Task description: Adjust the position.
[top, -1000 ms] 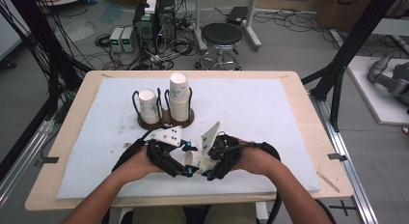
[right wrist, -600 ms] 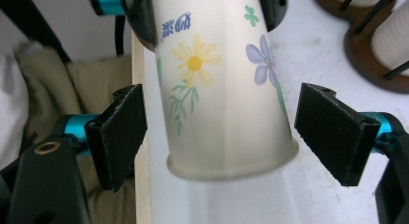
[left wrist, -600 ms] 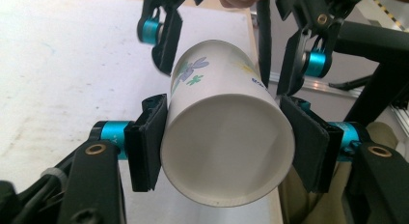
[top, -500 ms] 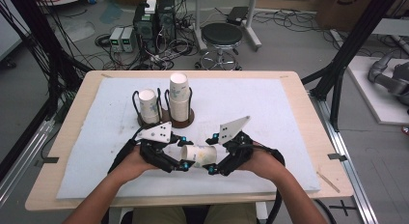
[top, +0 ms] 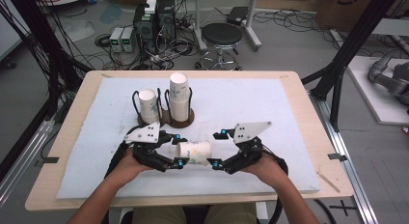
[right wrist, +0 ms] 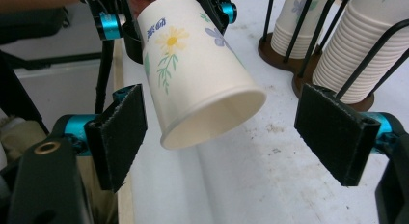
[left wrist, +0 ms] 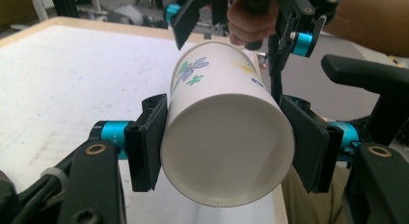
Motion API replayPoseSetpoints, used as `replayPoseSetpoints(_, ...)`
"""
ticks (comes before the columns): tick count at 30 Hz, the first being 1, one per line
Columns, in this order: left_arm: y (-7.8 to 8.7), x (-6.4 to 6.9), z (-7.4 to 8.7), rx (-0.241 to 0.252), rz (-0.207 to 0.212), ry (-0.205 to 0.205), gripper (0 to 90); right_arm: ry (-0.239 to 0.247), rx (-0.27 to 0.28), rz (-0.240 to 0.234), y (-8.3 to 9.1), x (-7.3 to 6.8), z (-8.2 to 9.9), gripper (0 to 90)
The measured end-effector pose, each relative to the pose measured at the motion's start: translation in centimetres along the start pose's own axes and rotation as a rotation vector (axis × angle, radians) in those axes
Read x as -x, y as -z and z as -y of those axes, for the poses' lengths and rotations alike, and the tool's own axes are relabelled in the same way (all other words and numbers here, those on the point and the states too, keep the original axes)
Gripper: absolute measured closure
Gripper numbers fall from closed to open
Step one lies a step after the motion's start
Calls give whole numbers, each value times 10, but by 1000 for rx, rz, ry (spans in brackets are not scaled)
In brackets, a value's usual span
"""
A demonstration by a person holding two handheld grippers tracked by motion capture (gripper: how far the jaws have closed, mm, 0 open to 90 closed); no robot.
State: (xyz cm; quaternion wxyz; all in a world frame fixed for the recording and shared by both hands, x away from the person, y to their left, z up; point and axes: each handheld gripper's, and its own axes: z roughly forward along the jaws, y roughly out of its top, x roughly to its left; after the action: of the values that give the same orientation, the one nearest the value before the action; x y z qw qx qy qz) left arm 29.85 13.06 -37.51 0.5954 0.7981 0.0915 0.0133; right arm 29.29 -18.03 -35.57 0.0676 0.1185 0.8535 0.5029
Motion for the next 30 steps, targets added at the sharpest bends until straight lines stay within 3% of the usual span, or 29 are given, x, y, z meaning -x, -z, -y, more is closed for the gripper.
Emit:
replayPoseSetpoints(14,7,4,8,81,-12,6,368,-80,114,-4,-6,-5,30,194)
replayPoseSetpoints(30,3,8,8,110,37,-2,369,-89,128,-68,-14,-7,32,194)
